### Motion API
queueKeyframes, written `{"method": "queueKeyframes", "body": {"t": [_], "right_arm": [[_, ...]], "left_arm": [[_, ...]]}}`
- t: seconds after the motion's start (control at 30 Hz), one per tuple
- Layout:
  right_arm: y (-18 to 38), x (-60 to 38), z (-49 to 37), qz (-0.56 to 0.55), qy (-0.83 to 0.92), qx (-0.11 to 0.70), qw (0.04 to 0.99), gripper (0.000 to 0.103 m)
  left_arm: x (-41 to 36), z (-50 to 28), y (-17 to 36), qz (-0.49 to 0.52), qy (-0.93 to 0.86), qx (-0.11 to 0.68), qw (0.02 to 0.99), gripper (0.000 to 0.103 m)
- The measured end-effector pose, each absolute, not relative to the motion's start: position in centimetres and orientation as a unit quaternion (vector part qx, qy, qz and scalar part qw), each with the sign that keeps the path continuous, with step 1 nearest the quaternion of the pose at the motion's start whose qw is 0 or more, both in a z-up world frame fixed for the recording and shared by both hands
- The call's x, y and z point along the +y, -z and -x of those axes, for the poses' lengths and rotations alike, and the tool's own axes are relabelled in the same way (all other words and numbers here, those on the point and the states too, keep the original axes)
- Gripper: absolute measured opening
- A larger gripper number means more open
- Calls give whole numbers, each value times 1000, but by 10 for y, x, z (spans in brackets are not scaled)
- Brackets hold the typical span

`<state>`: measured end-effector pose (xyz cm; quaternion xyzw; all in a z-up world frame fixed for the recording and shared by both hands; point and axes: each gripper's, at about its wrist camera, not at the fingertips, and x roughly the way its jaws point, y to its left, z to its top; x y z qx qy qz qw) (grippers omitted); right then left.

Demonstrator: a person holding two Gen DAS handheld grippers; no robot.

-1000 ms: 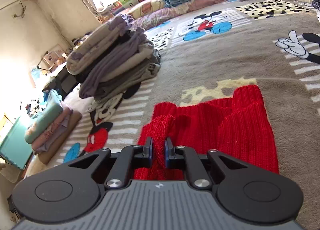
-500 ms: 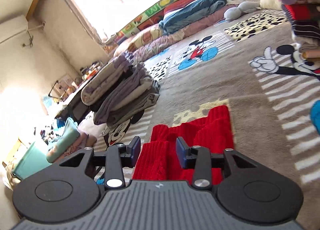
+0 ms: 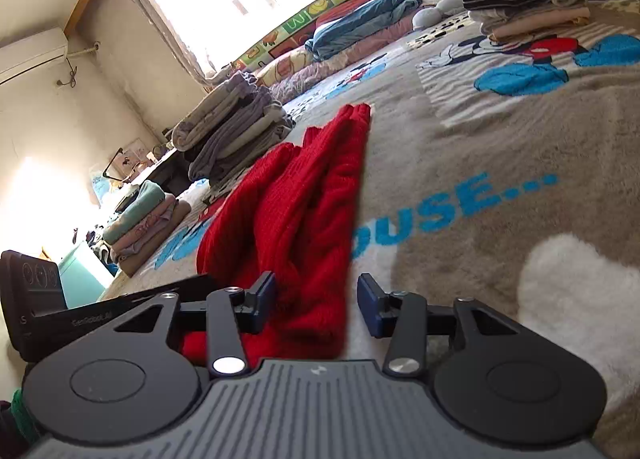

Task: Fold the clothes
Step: 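Lay the sleeve down on the body and open the right gripper, then move both grippers over the folded red sweater to smooth it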

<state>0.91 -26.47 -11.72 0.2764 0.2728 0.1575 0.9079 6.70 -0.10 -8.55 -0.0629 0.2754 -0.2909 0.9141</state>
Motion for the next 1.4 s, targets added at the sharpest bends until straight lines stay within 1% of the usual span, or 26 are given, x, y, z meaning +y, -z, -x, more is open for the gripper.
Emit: {"method": "queueKeyframes", "body": {"t": [0.07, 0.13, 0.23, 0.37, 0.43, 0.57, 0.77, 0.83, 0.9, 0.93, 0.97, 1.0, 1.03, 1.07, 1.17, 1.27, 1.33, 1.4], "right_arm": [[110, -266, -7, -260, -157, 267, 915, 48], [101, -265, -3, -231, -157, 251, 927, 48], [99, -260, 2, -193, -161, 249, 935, 48], [99, -248, 11, -126, -170, 251, 944, 48], [94, -238, 18, -76, -182, 246, 949, 48], [89, -216, 36, 59, -198, 230, 951, 55], [94, -203, 57, 182, -202, 226, 935, 55], [96, -202, 58, 202, -197, 229, 932, 55], [92, -205, 59, 189, -195, 222, 936, 55], [89, -206, 59, 181, -193, 213, 940, 55], [81, -207, 60, 169, -192, 195, 947, 55], [74, -208, 59, 151, -194, 177, 953, 54], [67, -210, 56, 129, -200, 164, 957, 50], [60, -212, 48, 107, -204, 157, 960, 44], [49, -211, 19, 98, -208, 149, 962, 39], [46, -208, -12, 103, -215, 153, 959, 38], [47, -204, -31, 107, -218, 157, 957, 37], [51, -200, -47, 111, -224, 156, 956, 37]], "left_arm": [[3, -60, 81, 80, 299, 252, 917, 77], [3, -61, 83, 87, 290, 256, 918, 78], [-5, -64, 93, 48, 279, 277, 918, 78], [-5, -44, 77, 14, 279, 241, 929, 78], [0, -31, 72, -21, 277, 221, 935, 78], [16, -15, 78, -86, 262, 211, 938, 78], [39, 3, 83, -126, 255, 210, 935, 78], [37, 5, 81, -122, 243, 201, 941, 78], [30, 2, 75, -112, 230, 186, 949, 78], [25, 0, 71, -107, 222, 179, 952, 71], [21, -5, 67, -100, 217, 175, 955, 61], [17, -12, 63, -94, 215, 173, 956, 56], [12, -21, 58, -92, 216, 173, 957, 46], [7, -29, 54, -92, 217, 175, 956, 41], [-8, -58, 41, -86, 226, 183, 953, 39], [-26, -89, 36, -102, 227, 194, 949, 35], [-37, -109, 36, -122, 225, 199, 946, 34], [-45, -132, 49, -140, 231, 230, 935, 34]]}}
